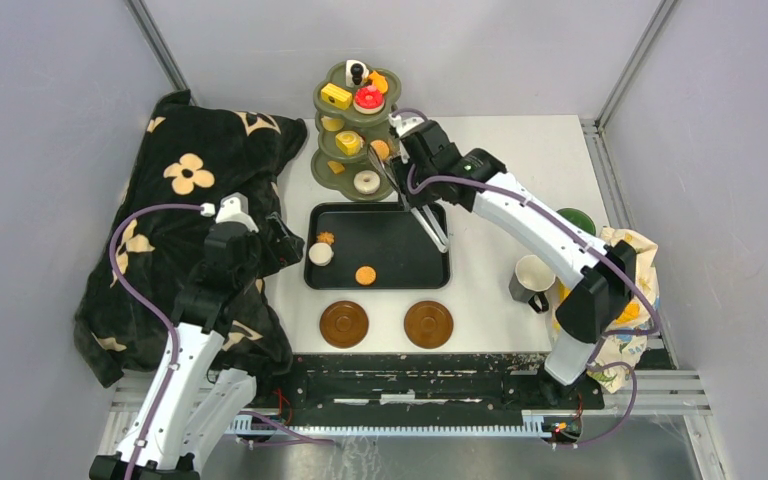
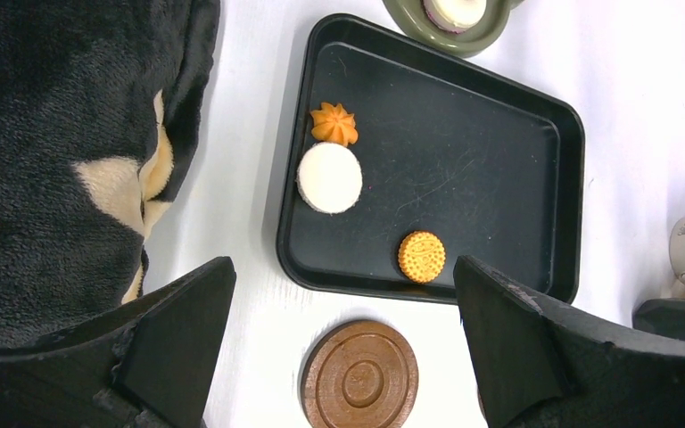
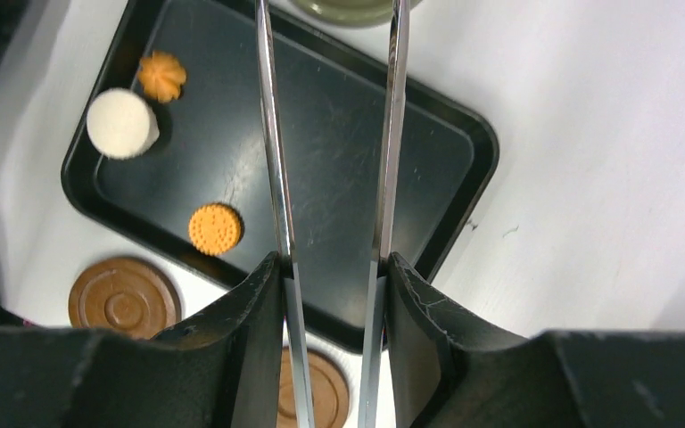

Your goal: Serve the afternoon tea

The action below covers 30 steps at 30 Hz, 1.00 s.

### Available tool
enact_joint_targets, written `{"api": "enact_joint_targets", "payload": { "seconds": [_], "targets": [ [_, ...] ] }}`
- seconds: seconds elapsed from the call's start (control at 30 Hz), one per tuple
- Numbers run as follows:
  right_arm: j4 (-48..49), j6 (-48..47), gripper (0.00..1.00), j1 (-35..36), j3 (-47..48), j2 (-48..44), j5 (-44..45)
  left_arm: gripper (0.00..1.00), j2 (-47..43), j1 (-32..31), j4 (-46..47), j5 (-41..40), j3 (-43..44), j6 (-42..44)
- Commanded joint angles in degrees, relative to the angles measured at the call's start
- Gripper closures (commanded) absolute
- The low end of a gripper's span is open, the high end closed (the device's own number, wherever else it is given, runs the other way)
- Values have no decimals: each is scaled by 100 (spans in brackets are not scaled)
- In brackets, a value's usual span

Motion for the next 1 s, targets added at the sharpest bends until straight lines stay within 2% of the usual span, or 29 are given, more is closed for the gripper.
{"api": "enact_joint_targets", "payload": {
  "seconds": [0.0,0.53,0.97],
  "targets": [
    [167,-83,69,-201,585,411,15,1,21,-29,48,-97,85,195],
    [304,-151,69,-486,1138,1003,-140,1,100,-21,58,-94,81,171],
    [134,-360,68,-706,2139,1869,-174,1,-4,-15,-153,-223,205,97]
  ]
}}
